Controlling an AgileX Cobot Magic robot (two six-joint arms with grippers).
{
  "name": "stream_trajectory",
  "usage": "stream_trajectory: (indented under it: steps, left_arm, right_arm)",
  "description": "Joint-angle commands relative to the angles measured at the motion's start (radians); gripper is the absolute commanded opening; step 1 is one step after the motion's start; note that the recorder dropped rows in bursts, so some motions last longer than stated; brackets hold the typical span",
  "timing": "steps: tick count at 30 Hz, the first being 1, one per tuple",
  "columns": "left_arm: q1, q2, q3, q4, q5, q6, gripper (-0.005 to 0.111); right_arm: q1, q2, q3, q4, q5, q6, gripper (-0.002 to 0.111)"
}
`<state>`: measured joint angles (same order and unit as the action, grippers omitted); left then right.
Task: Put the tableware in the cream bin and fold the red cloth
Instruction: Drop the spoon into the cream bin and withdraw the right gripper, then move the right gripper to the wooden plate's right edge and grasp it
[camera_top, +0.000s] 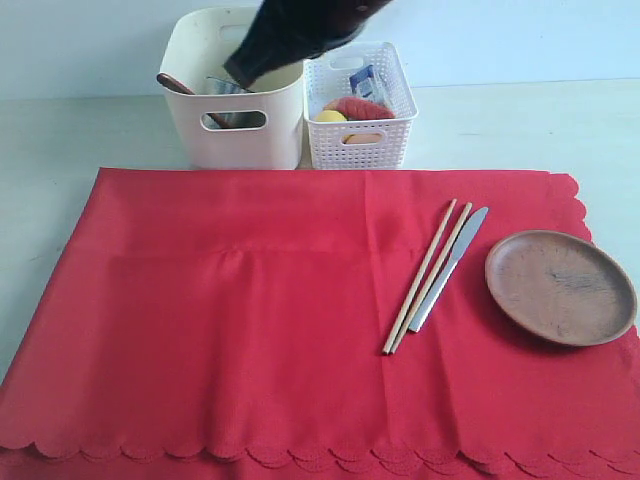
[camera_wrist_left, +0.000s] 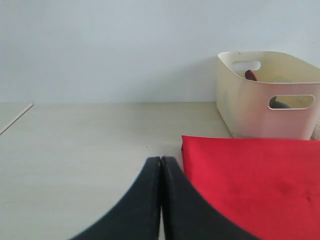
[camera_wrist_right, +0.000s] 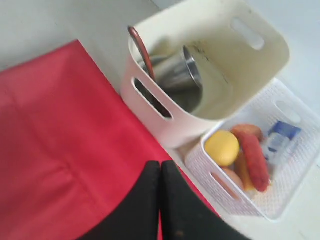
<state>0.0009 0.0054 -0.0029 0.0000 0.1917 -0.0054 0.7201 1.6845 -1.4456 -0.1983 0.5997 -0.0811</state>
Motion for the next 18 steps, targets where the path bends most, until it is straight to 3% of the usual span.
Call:
stream_trajectory:
  steps: [1,18]
  left_arm:
    - [0.002,-0.005,0.003,0.0,-0.005,-0.006,0.002]
    - [0.002,-0.005,0.003,0.0,-0.005,-0.006,0.002]
  right_arm:
    - [-0.026,-0.091,0.089,-0.134,0.07,0.087,0.0]
    - [-0.274,-0.17,0.234,-0.113,0.24,0.081,0.0]
